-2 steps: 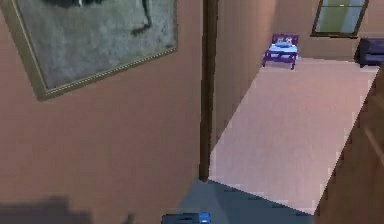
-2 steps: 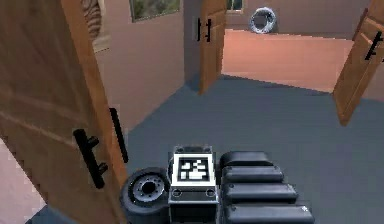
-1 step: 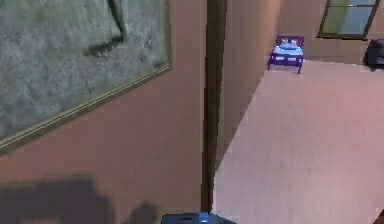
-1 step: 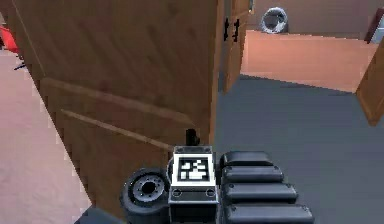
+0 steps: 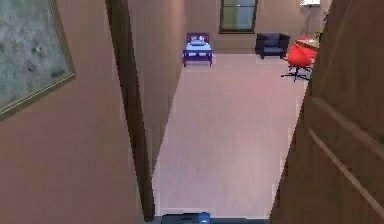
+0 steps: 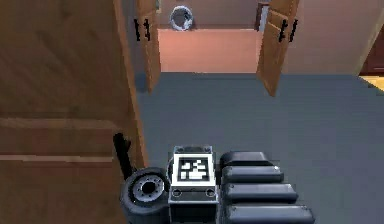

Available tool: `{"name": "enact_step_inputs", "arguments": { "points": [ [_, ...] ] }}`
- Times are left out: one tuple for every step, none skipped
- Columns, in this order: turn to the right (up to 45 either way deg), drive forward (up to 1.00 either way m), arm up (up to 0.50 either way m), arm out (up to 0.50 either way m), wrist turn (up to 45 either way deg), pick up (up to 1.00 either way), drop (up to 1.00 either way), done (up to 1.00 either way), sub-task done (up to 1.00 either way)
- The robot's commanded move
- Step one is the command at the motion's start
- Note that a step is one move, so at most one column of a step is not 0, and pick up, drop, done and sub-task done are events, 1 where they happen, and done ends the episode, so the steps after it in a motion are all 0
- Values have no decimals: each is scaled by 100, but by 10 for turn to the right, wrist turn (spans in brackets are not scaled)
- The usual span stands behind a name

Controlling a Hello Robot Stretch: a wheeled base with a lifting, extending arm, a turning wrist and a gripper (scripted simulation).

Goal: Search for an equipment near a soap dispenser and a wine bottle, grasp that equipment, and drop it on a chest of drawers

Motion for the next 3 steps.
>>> {"name": "enact_step_inputs", "arguments": {
  "points": [
    [0, 100, 0, 0, 0, 0, 0, 0, 0],
    [60, 0, 0, 0, 0, 0, 0, 0, 0],
    [0, 35, 0, 0, 0, 0, 0, 0, 0]
  ]
}}
